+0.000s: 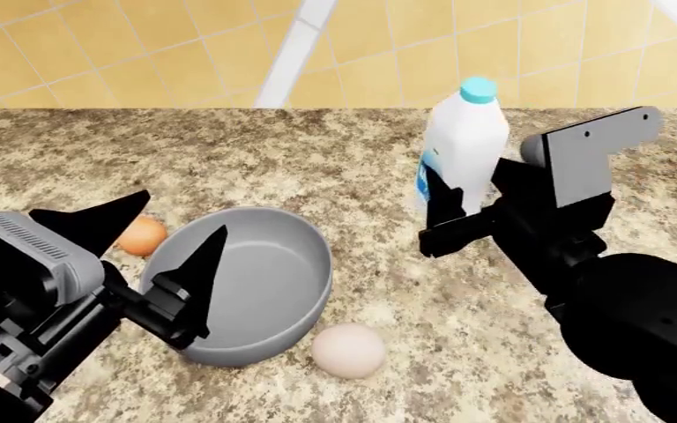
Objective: Place the eggs and milk next to the bowl.
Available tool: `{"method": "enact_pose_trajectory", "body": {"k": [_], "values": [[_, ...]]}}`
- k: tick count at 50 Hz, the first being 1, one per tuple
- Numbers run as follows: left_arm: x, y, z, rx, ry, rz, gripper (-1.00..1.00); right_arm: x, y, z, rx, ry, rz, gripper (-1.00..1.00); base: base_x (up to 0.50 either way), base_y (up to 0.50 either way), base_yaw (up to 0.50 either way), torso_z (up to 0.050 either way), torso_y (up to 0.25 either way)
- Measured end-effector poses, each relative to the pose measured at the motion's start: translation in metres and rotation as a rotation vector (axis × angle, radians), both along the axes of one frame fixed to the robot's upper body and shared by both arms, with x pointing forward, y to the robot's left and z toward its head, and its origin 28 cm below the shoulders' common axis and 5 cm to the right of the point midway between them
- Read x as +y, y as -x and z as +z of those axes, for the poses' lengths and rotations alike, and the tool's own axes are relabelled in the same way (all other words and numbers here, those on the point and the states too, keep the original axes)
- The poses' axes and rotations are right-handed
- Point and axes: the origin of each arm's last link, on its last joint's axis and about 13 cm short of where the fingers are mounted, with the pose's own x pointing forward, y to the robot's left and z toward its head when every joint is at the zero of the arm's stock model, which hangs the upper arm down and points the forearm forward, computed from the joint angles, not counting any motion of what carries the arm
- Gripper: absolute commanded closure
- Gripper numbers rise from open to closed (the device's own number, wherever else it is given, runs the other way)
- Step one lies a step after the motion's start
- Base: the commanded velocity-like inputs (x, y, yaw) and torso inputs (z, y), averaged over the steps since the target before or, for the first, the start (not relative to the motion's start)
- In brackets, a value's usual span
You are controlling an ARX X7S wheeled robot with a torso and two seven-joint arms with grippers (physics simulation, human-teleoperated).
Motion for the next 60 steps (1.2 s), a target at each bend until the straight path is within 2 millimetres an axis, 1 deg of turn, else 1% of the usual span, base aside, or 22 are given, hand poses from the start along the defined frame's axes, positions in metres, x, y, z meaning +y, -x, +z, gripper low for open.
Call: {"method": "enact_pose_trajectory", "body": {"k": [15,29,47,60], "values": [[0.001,-0.003,0.000,0.001,0.002,0.005,-1.00,0.010,-0.029,-0.010,0.010,-0.053,0.099,1.00,0.00,0.00,0.00,0.001,0.001],[0.001,-0.004,0.001,-0.003,0.005,0.008,-1.00,0.018,-0.045,-0.027,0.057,-0.085,0.165,1.00,0.00,0.00,0.00,0.000,0.001],[0.002,-0.005,0.001,0.004,0.016,-0.002,-1.00,0.030,-0.051,-0.047,0.123,-0.082,0.241,1.00,0.00,0.00,0.00,0.001,0.001],[0.002,-0.005,0.001,0.009,0.027,-0.008,-1.00,0.035,-0.052,-0.056,0.148,-0.066,0.271,1.00,0.00,0.00,0.00,0.000,0.001]]}}
